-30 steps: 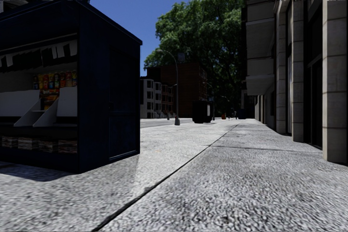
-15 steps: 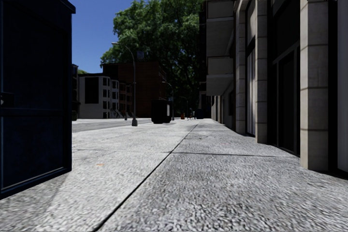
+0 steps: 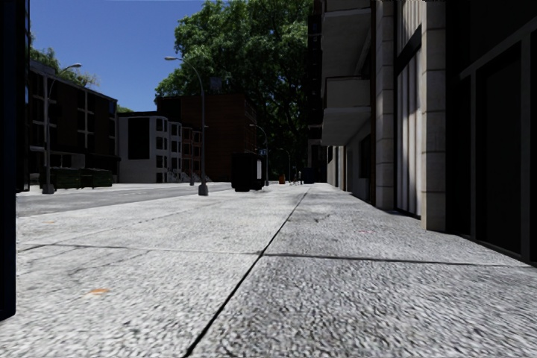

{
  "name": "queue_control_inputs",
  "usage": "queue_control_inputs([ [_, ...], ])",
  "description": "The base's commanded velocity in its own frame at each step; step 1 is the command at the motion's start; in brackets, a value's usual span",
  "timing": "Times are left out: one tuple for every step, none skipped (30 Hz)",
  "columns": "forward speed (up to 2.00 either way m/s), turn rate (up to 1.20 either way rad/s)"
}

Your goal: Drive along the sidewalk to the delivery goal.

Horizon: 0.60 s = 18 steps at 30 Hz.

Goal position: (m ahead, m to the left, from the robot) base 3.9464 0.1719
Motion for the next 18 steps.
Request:
queue_control_inputs([
  [2.0,0.0],
  [2.0,0.0],
  [2.0,0.0],
  [2.0,0.0],
  [2.0,0.0],
  [2.0,0.0],
  [2.0,0.0],
  [2.0,0.0],
  [2.0,0.0],
  [2.0,0.0],
  [2.0,0.0],
  [2.0,0.0],
  [2.0,0.0],
  [2.0,0.0],
  [2.0,0.0],
  [2.0,0.0],
  [2.0,0.0],
  [2.0,0.0],
])
